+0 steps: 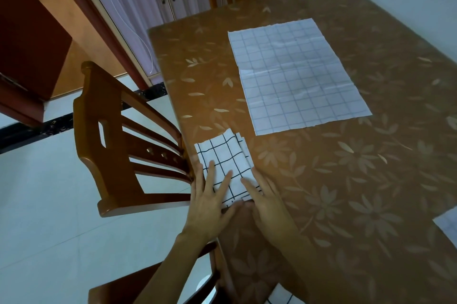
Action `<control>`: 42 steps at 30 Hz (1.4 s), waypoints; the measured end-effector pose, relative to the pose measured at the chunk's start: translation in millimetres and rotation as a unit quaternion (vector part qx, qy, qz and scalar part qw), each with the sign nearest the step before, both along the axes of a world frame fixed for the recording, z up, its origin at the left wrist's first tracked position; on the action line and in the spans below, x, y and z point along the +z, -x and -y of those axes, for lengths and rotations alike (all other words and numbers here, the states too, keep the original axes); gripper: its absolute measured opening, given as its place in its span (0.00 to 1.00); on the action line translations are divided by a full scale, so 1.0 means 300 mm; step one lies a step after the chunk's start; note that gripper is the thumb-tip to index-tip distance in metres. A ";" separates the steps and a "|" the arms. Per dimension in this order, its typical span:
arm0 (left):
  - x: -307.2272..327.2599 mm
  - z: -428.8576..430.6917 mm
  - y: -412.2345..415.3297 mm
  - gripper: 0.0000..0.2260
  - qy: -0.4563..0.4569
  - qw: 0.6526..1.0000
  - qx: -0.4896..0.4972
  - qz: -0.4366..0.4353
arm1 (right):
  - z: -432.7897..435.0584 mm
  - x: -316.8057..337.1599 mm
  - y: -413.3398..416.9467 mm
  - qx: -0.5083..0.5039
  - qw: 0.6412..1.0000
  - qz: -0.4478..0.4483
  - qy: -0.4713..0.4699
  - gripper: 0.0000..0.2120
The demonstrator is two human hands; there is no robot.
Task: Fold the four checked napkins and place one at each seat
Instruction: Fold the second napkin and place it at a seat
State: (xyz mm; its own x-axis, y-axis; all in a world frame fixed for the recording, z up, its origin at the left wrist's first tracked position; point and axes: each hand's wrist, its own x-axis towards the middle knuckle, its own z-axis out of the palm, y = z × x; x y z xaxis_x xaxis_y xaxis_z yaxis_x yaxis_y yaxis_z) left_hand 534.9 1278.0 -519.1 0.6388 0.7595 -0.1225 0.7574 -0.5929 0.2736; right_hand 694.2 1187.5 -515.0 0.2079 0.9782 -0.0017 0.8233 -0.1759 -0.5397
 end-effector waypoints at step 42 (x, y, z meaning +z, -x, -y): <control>0.227 0.264 -0.529 0.29 0.038 0.985 -0.171 -0.011 | 0.417 0.294 -0.383 -0.123 0.988 0.068 0.059 0.20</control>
